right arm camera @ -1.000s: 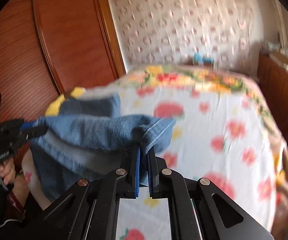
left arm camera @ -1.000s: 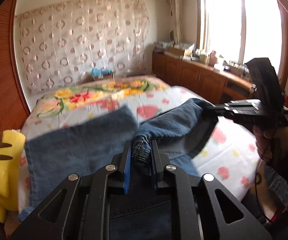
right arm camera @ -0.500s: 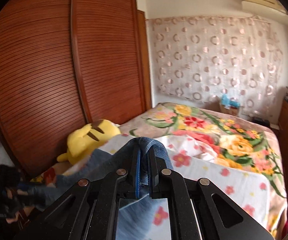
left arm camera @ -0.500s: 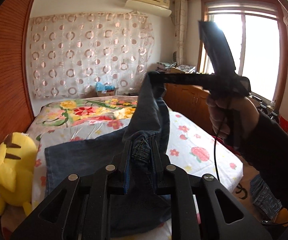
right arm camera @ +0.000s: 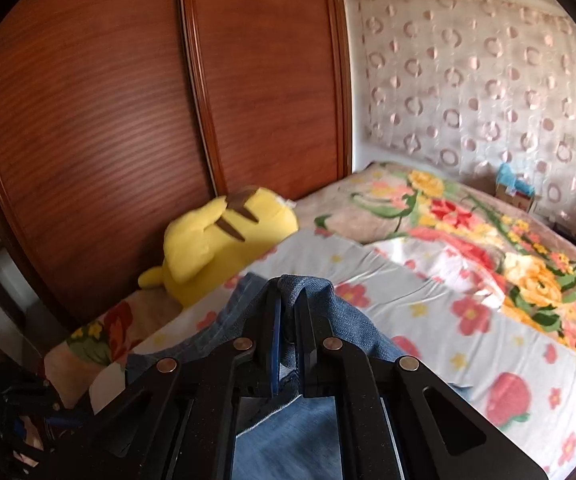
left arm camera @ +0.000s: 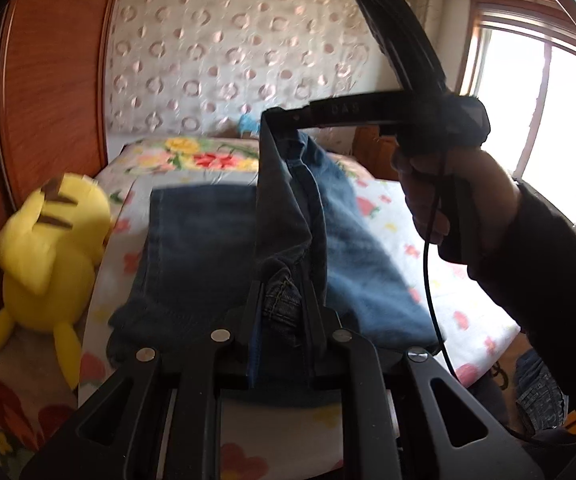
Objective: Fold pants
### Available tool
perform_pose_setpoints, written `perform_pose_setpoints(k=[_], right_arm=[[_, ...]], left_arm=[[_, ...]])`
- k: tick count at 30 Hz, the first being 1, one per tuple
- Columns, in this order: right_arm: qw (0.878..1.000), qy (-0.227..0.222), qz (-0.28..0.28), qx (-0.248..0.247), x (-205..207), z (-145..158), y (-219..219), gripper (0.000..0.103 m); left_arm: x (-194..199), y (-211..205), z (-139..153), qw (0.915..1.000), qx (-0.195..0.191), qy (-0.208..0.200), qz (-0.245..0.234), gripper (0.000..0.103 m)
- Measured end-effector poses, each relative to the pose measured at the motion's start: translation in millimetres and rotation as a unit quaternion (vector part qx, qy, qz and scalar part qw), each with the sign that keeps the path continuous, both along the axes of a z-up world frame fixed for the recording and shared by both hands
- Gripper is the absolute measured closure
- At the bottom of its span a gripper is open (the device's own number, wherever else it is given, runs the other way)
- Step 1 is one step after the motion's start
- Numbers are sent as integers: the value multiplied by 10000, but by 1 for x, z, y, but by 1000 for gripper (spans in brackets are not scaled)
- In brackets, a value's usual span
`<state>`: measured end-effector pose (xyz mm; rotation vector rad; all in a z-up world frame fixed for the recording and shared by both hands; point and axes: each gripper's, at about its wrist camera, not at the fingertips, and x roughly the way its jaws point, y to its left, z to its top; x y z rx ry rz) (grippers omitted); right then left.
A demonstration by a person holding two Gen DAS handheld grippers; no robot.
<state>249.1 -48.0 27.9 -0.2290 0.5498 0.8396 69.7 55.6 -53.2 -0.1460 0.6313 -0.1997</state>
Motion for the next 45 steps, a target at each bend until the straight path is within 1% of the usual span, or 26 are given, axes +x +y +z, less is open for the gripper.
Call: perform_pose_setpoints(k=[3, 6, 9, 13, 14, 15, 16, 17, 18, 20, 22, 23, 26, 29, 32, 34, 36, 37, 39, 41, 43, 45], right_arm=[[9998, 115, 38, -160, 2, -6, 20, 98], [9994, 221, 29, -280, 5, -13, 33, 97], [9990, 246, -51, -382, 6, -11, 37, 98], [9995, 238, -72, -209, 8, -4, 32, 98], [9996, 231, -81, -166, 9, -2, 31, 97], [9996, 249, -68, -124, 9, 1, 29, 97], [9996, 266, -44, -80, 10, 2, 28, 97], [9996, 261, -20, -42, 9, 4, 26, 97], [9997, 238, -5, -8, 7, 9, 24, 88], [9997, 194, -99, 74, 2, 7, 16, 79], [9995, 158, -211, 147, 0, 10, 7, 66], [9995, 141, -230, 179, -1, 14, 1, 57], [9993, -26, -369, 112, -10, 13, -18, 55], [9983, -172, -556, -100, -20, 0, -36, 55], [9962, -183, -802, -282, -25, -19, -57, 55], [9943, -91, -992, -390, -26, -32, -67, 55], [9922, 145, -1142, -467, -26, -47, -76, 55], [9914, 236, -1195, -485, -26, -52, -79, 55], [9900, 377, -1259, -510, -29, -64, -81, 55], [9891, 473, -1302, -506, -35, -70, -80, 55], [9885, 549, -1323, -485, -39, -70, -81, 55], [9879, 591, -1348, -496, -44, -72, -78, 55]], left_arm=[[-3, 6, -12, 9999, -21, 99, 57, 85], [-4, 8, -18, 9998, 3, 154, 113, 85], [-8, 8, -22, 9994, 149, 195, 258, 85], [-8, 10, -20, 9989, 247, 160, 362, 82], [-8, 11, -19, 9989, 258, 140, 369, 79], [-8, 12, -18, 9989, 253, 123, 383, 72], [-8, 12, -15, 9988, 237, 87, 416, 67], [-8, 14, -15, 9988, 227, 61, 421, 56], [-9, 14, -13, 9989, 197, -4, 418, 50], [-5, 15, -13, 9989, 218, -41, 421, 47], [-1, 14, -13, 9987, 281, -48, 414, 46], [1, 13, -13, 9986, 319, -53, 415, 46], [6, 8, -14, 9983, 442, -81, 359, 46], [12, 5, -18, 9979, 561, -75, 318, 46], [19, 6, -21, 9973, 658, -49, 322, 46], [24, 6, -24, 9966, 747, 28, 354, 49], [29, 10, -29, 9964, 749, 140, 367, 62], [30, 12, -31, 9962, 751, 178, 395, 67], [32, 19, -36, 9953, 781, 264, 501, 83], [29, 27, -38, 9945, 781, 260, 655, 91], [25, 40, -43, 9922, 777, 330, 919, 91], [22, 48, -49, 9914, 741, 475, 966, 91]])
